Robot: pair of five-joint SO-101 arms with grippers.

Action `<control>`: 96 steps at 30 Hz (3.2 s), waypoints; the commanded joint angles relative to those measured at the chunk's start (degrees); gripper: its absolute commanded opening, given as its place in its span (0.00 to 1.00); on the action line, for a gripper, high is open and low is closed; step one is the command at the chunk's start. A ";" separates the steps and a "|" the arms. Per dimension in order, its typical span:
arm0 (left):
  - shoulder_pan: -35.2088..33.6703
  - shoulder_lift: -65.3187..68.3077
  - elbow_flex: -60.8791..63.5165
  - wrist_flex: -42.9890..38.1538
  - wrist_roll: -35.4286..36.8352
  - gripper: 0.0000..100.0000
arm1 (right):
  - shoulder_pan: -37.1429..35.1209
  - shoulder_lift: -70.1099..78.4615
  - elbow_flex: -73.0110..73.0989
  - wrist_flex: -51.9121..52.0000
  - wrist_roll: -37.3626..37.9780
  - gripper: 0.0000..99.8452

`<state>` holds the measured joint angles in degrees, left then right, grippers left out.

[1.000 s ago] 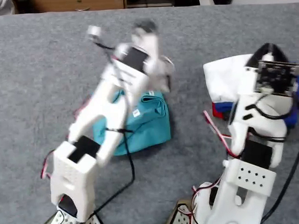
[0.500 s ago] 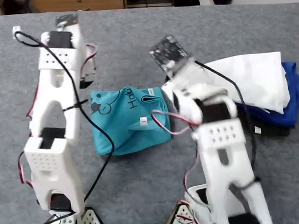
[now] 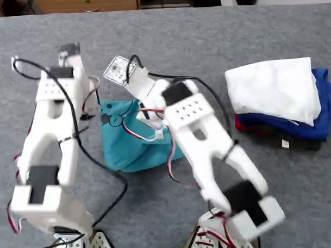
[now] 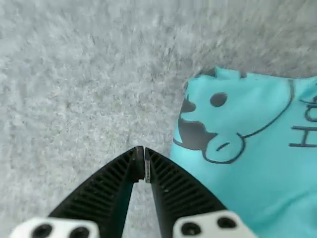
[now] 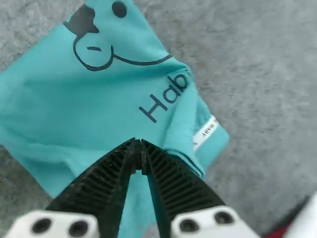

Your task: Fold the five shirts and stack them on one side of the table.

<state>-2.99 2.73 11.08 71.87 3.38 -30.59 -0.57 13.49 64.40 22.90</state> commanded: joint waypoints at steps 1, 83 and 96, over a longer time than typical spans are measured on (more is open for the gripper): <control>0.09 -8.13 9.67 -8.79 -0.26 0.02 | 1.63 5.76 -6.29 0.18 -0.44 0.00; -1.05 -4.70 10.90 -20.84 15.21 0.02 | 26.68 -29.49 21.58 15.47 3.43 0.00; 0.70 -23.96 10.55 -7.65 15.38 0.19 | 24.31 -49.98 34.59 23.12 -5.36 0.00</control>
<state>-3.96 -18.90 24.18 63.87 19.03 -4.22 -49.01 47.60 86.99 23.25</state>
